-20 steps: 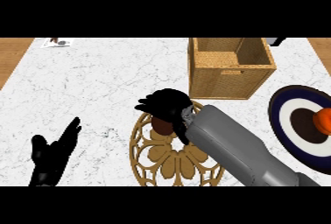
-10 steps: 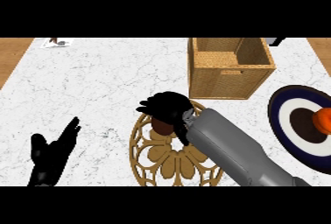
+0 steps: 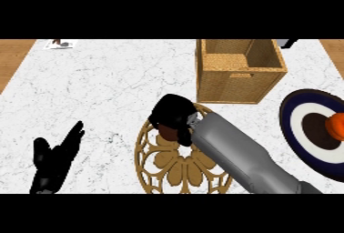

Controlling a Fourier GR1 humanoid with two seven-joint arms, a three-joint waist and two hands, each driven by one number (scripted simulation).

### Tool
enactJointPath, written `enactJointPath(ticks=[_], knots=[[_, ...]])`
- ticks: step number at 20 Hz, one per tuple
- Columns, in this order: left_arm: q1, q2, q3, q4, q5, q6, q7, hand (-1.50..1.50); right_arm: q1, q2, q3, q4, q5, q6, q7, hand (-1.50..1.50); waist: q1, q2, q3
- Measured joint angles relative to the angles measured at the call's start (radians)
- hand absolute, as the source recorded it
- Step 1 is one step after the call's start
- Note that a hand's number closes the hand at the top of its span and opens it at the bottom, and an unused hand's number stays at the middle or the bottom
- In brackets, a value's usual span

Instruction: Pick the cupcake from the placemat and place it in the basket

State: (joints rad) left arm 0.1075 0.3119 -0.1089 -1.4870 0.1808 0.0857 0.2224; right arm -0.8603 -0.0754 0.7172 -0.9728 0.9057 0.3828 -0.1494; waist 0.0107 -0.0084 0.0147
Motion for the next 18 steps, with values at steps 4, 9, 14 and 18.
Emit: enactJointPath(ticks=[4, 9, 14, 18], knots=[[0.007, -0.006, -0.003, -0.013, -0.016, 0.007, 0.004, 0.00, 0.005, 0.016, -0.008, 0.013, 0.029, -0.027, 0.009, 1.50, -0.001, -0.002, 0.000], [0.010, -0.008, 0.000, -0.016, -0.019, 0.011, 0.012, 0.00, 0.064, 0.056, -0.073, 0.013, -0.013, -0.064, 0.351, 1.50, -0.002, -0.009, -0.003], [-0.005, -0.010, -0.006, -0.009, -0.026, 0.006, 0.013, 0.00, 0.112, 0.065, -0.056, -0.052, -0.061, -0.156, 0.707, 1.50, 0.019, -0.009, -0.006], [-0.018, -0.012, -0.006, -0.002, -0.025, -0.003, 0.010, 0.00, 0.127, 0.071, -0.022, -0.158, -0.114, -0.320, 0.923, 1.50, 0.033, -0.003, -0.005]])
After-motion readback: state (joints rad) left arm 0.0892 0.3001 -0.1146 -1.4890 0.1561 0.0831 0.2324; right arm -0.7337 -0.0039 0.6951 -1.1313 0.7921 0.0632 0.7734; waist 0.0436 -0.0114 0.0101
